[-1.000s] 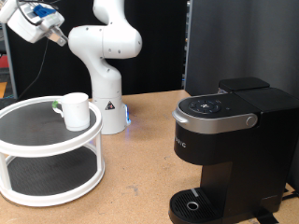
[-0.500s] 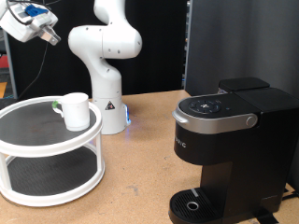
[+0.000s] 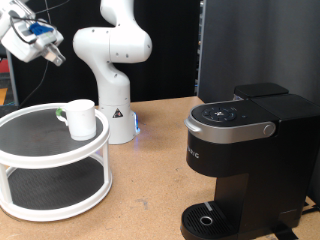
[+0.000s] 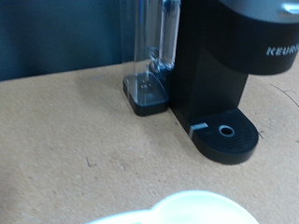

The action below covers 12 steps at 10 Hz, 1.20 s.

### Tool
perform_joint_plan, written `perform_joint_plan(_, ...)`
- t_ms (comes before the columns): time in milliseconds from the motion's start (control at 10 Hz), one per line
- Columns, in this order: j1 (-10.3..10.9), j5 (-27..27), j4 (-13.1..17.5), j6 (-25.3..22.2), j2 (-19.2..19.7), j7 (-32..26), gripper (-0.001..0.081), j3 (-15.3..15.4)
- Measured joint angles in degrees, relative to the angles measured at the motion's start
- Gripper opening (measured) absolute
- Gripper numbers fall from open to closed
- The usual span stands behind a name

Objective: Make a cup of coffee with the keurig machine

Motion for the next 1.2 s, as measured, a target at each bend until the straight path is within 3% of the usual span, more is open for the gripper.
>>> perform_joint_plan(500,0.0,0.1,-5.1,11.0,3.3,-3.0,0.0002,-0.7)
perform_joint_plan(900,0.7,2.9,-7.4,17.1,5.9,-5.9,0.0014,-1.3)
perform_joint_plan(1000,1.0,5.0,-8.2,19.5,6.1,-7.1,0.0186,-1.7)
perform_joint_plan(1100,1.6,7.3,-8.8,21.7,6.4,-8.7,0.0186,-2.4)
perform_joint_plan(1200,2.2,9.4,-9.2,23.2,6.8,-10.0,0.0382,-3.1)
